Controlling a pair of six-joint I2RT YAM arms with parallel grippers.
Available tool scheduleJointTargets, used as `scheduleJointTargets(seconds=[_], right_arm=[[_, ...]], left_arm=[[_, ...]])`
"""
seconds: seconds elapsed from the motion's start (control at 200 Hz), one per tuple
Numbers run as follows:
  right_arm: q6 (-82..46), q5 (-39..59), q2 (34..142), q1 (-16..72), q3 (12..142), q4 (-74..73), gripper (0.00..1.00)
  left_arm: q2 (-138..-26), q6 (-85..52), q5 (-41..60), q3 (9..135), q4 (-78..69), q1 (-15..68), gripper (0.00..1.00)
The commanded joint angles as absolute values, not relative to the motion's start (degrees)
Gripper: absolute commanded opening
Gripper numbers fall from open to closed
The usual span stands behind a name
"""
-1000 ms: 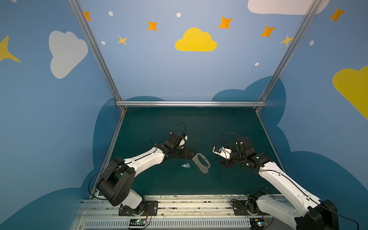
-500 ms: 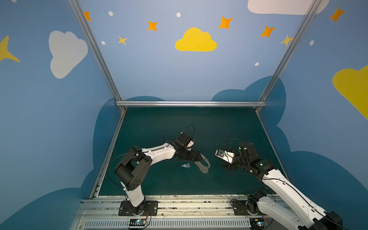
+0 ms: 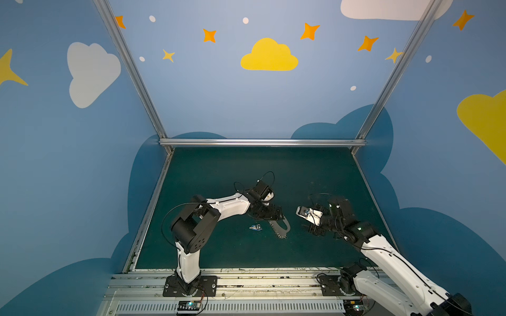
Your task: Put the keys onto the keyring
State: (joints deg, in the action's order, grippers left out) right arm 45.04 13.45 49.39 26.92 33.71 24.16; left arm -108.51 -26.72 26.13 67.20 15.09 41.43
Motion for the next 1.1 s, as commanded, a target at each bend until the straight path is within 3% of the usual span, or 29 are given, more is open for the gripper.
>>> scheduleJointTargets(seconds=[0.0,0.511,0.816,0.956,1.096], right_arm=[[43.42,15.25,47.79,27.31,32.71,23.20,0.75],[51.33,21.00,47.72,29.91,29.51,22.96,0.68],[58.02,21.80,49.68,34.83,27.40,21.10,0.62],[57.66,14.18,54.62,39.98,24.46,11.70,0.70],[59.03,5.67,62.49,44.74,26.11,10.67,0.72]], left_arm=[[-111.68,-26.80,26.49,69.79,15.98,41.59,0.98],[-125.21,-27.00,31.29,91.60,16.43,42.85,0.97],[-113.26,-24.98,28.53,83.08,16.01,37.21,0.97],[-106.96,-20.70,24.82,78.52,18.71,36.23,0.97],[-101.70,-19.82,23.24,72.71,18.69,36.17,0.97]])
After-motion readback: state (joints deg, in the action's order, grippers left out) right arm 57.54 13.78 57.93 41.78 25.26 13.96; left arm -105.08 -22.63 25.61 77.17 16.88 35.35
